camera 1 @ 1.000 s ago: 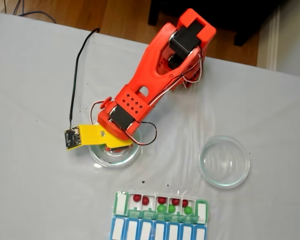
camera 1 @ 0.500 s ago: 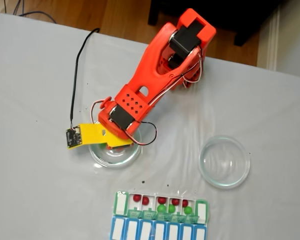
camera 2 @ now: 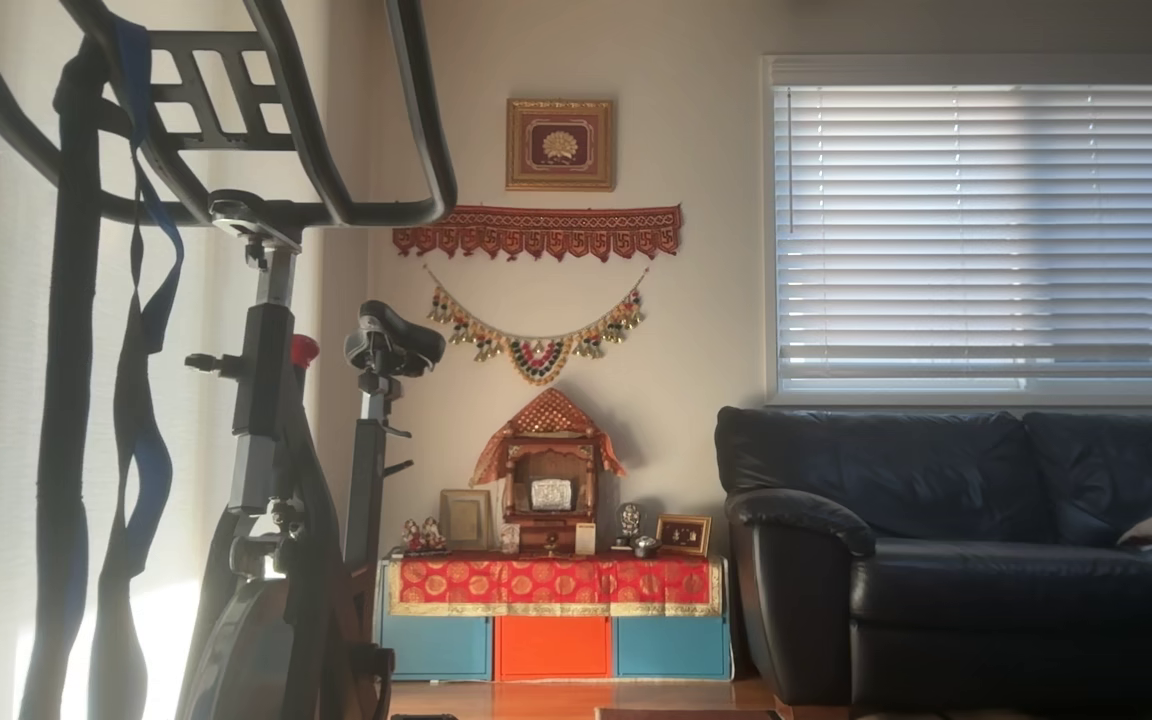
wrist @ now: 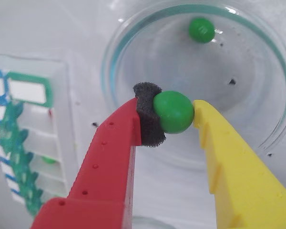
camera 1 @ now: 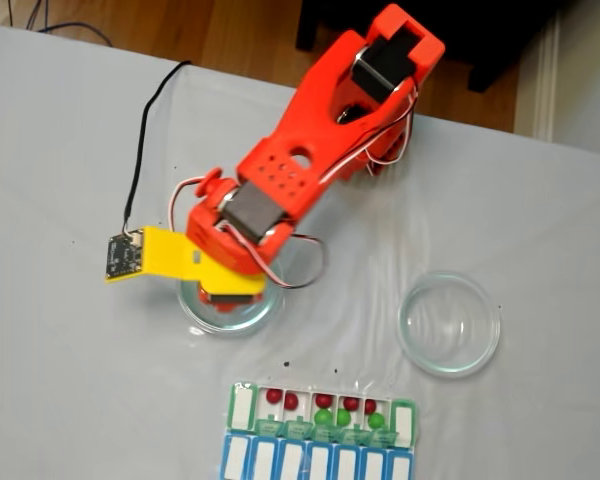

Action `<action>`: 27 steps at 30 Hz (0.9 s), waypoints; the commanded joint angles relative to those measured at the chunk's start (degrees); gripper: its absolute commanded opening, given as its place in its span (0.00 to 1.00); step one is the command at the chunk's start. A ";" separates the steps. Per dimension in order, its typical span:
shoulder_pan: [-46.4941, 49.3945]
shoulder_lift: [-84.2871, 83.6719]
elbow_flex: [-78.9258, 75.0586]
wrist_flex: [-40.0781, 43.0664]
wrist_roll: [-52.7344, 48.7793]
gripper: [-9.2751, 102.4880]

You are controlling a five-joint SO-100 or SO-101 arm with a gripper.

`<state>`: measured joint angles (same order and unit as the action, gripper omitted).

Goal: Sort medicines into box.

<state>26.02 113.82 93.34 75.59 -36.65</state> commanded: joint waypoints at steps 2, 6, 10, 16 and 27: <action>-8.26 -2.37 -17.67 8.70 7.56 0.09; -15.56 -8.79 -23.99 9.76 13.45 0.09; -19.60 -16.70 -30.41 10.63 17.05 0.09; -22.50 -28.92 -42.54 15.21 20.92 0.09; -22.32 -50.45 -73.74 27.07 23.12 0.09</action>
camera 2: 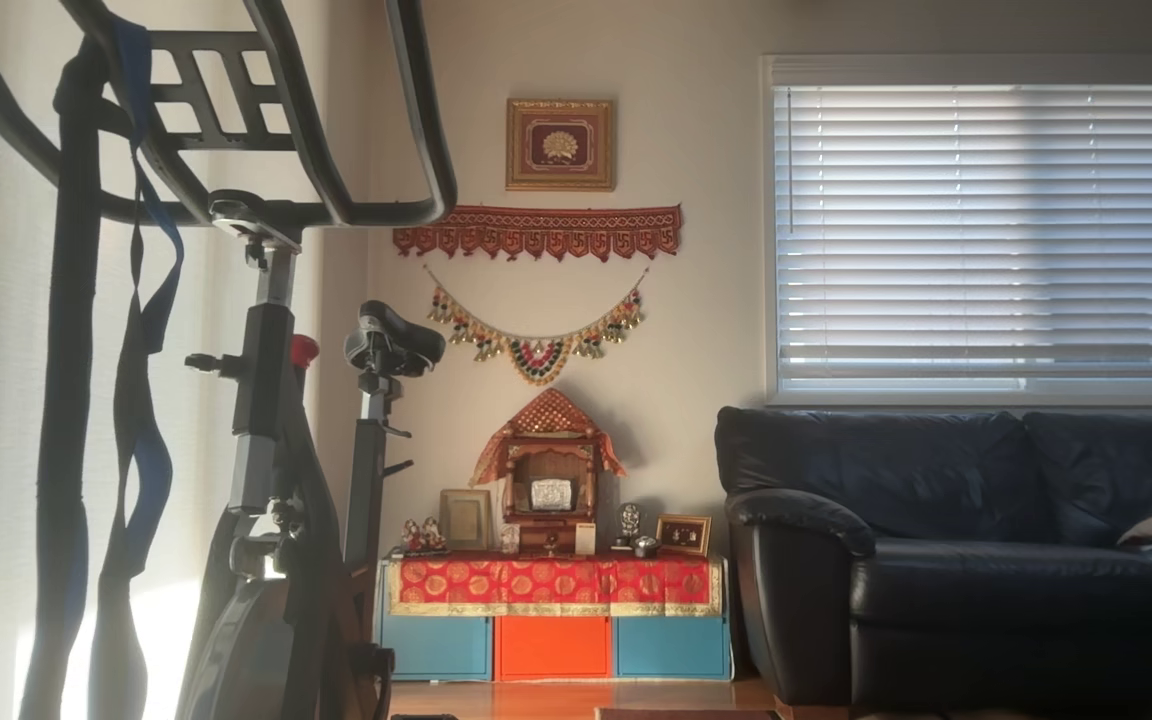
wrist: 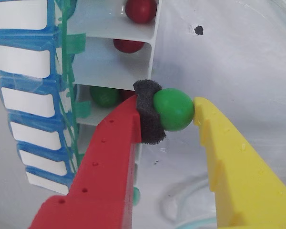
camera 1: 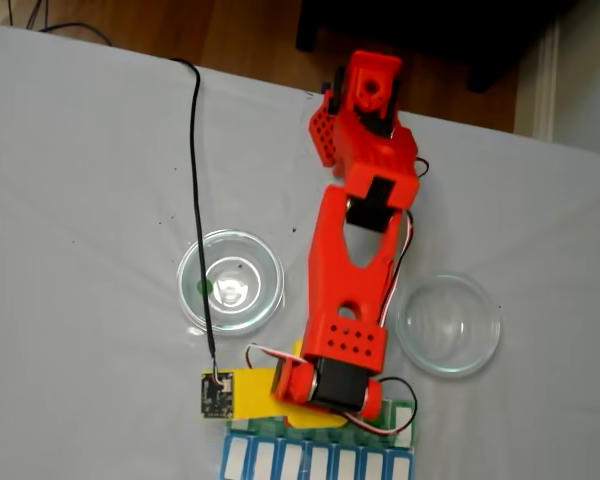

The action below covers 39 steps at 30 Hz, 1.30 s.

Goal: Sort medicines into box.

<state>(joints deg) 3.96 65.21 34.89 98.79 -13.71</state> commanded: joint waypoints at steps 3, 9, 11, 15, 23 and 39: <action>0.35 -12.22 -33.05 10.46 0.88 0.09; 0.79 -19.78 -45.09 10.37 2.20 0.09; 0.62 -21.18 -46.76 10.37 2.46 0.09; -0.09 -21.88 -47.99 10.37 4.04 0.09; -0.53 -23.29 -47.81 10.37 4.48 0.09; -0.35 -19.78 -41.22 10.46 3.78 0.10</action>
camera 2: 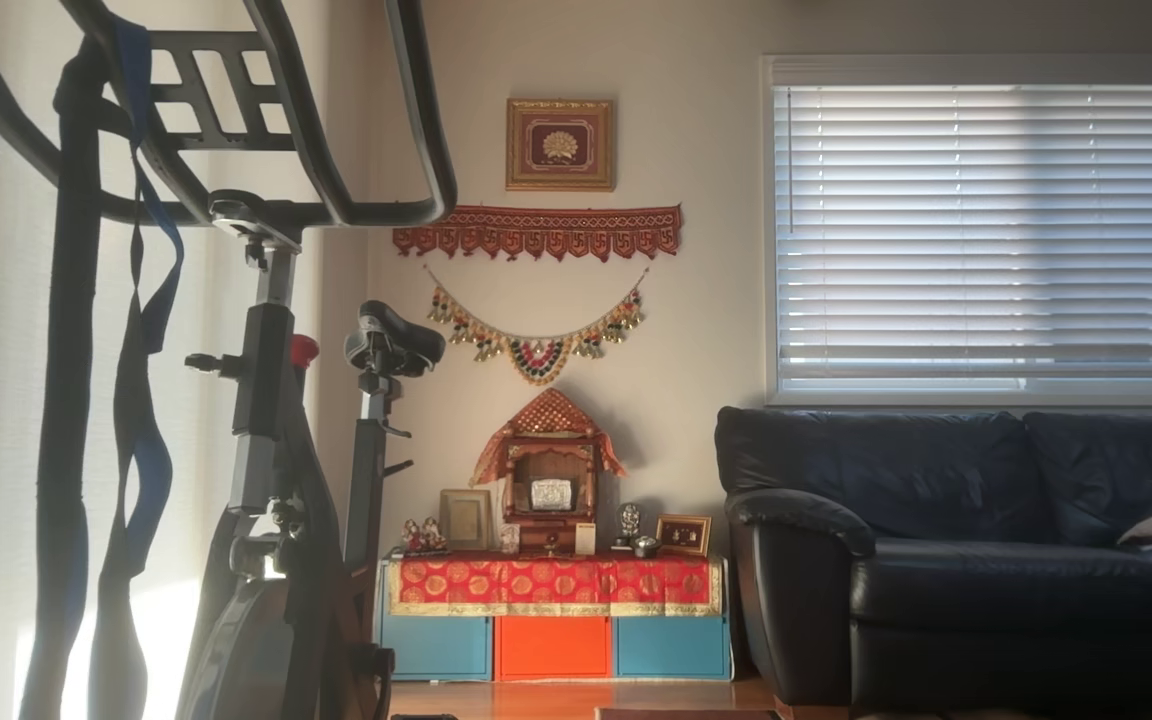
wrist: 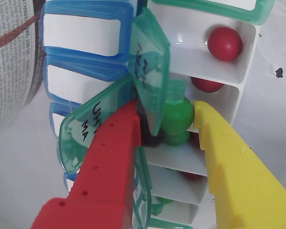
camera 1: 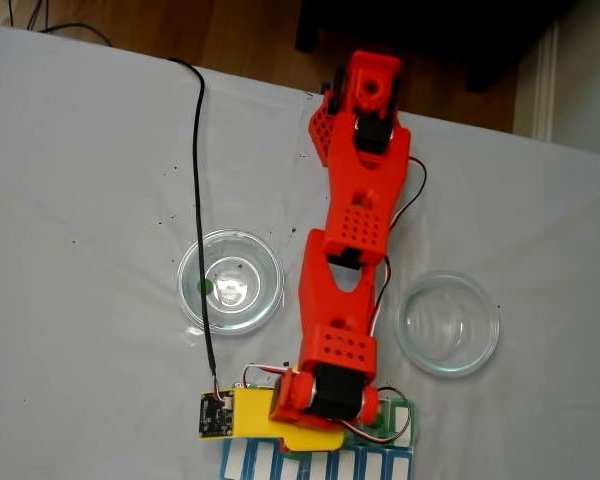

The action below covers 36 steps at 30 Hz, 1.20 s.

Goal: Sort medicines into box.

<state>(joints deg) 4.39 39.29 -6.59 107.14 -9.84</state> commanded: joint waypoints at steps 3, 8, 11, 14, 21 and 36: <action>-0.97 6.50 1.32 2.11 0.09 0.17; -0.62 7.91 2.64 2.11 -0.26 0.30; -0.44 9.40 4.83 2.11 -0.88 0.35; -0.35 10.72 6.59 2.11 -1.32 0.37; 0.35 13.71 9.23 2.11 -1.85 0.38; 2.20 20.39 14.50 2.11 -4.13 0.26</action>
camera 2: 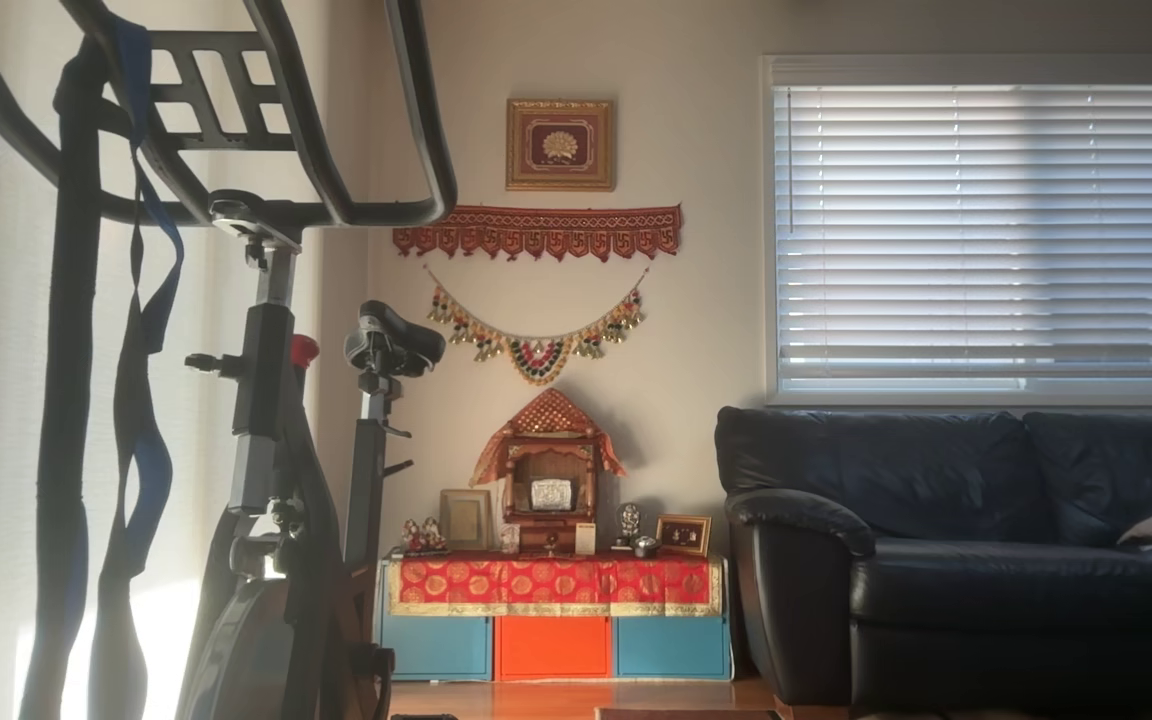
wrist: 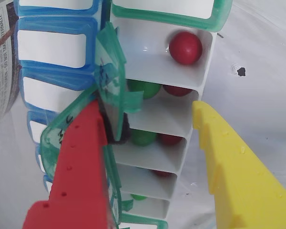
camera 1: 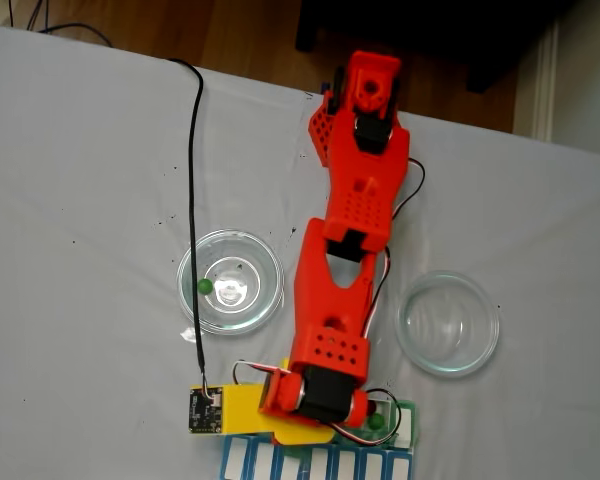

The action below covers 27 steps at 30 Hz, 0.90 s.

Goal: Sort medicines into box.

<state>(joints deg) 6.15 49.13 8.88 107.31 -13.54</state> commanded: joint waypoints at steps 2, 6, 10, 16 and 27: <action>1.05 11.51 -0.88 1.93 -0.97 0.25; 3.08 16.70 3.08 1.93 -2.90 0.10; 5.10 27.16 16.08 1.93 -8.35 0.10; 11.16 43.15 34.45 1.93 -14.50 0.10; 30.41 62.84 63.54 -7.91 -25.31 0.10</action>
<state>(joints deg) 34.28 101.51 66.09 104.94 -38.58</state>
